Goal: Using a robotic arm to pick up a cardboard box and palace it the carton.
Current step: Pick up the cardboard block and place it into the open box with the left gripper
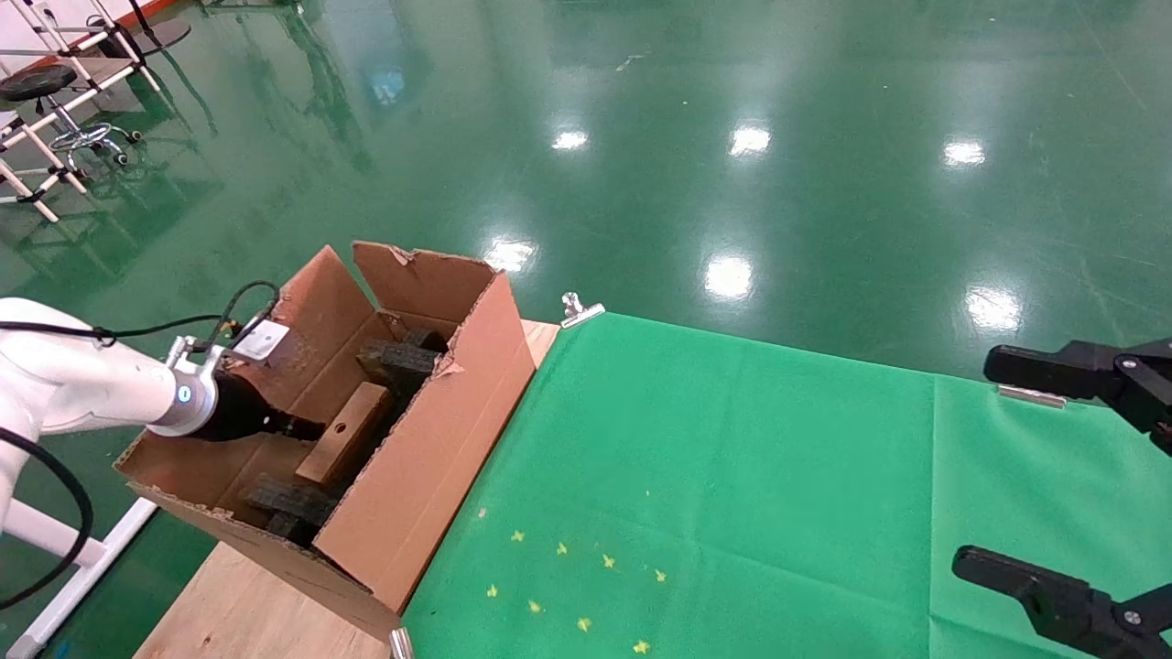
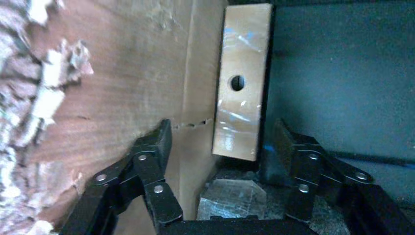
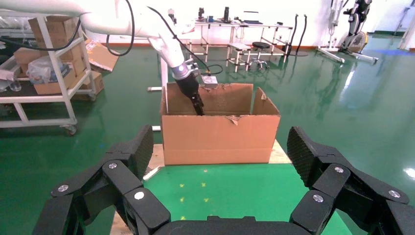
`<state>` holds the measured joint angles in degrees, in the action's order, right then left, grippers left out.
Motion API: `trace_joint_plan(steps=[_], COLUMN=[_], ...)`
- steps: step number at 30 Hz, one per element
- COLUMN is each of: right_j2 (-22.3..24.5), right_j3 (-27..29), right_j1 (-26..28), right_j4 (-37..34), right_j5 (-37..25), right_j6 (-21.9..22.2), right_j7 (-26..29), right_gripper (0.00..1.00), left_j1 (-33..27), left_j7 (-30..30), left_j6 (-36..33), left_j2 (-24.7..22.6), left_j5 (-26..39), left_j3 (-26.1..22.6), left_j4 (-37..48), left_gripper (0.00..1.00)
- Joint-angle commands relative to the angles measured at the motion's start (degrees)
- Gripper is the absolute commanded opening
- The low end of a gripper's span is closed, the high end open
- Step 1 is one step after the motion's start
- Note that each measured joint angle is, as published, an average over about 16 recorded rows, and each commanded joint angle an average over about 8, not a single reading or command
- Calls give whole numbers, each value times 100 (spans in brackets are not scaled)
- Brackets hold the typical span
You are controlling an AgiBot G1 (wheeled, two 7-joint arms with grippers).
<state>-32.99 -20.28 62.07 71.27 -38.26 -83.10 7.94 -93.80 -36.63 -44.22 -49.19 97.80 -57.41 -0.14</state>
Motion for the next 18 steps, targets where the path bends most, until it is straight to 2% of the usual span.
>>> trace_joint_plan(steps=[1,11,18], right_j2=[0,0,0], right_j3=[0,0,0], right_j1=[0,0,0], right_j4=[0,0,0], right_j5=[0,0,0], right_j6=[0,0,0], right_j7=[0,0,0], right_gripper=[100,100,100], left_j1=[-35,-746,-1351], left_j7=[-2,-54,-362], left_j6=[-4,-567,-1486], left_j2=[12,238,582], left_j5=[-7,-235,-750], left_j3=[5,164,502], left_j4=[-6,-338,-769], left_gripper=[100,100,100])
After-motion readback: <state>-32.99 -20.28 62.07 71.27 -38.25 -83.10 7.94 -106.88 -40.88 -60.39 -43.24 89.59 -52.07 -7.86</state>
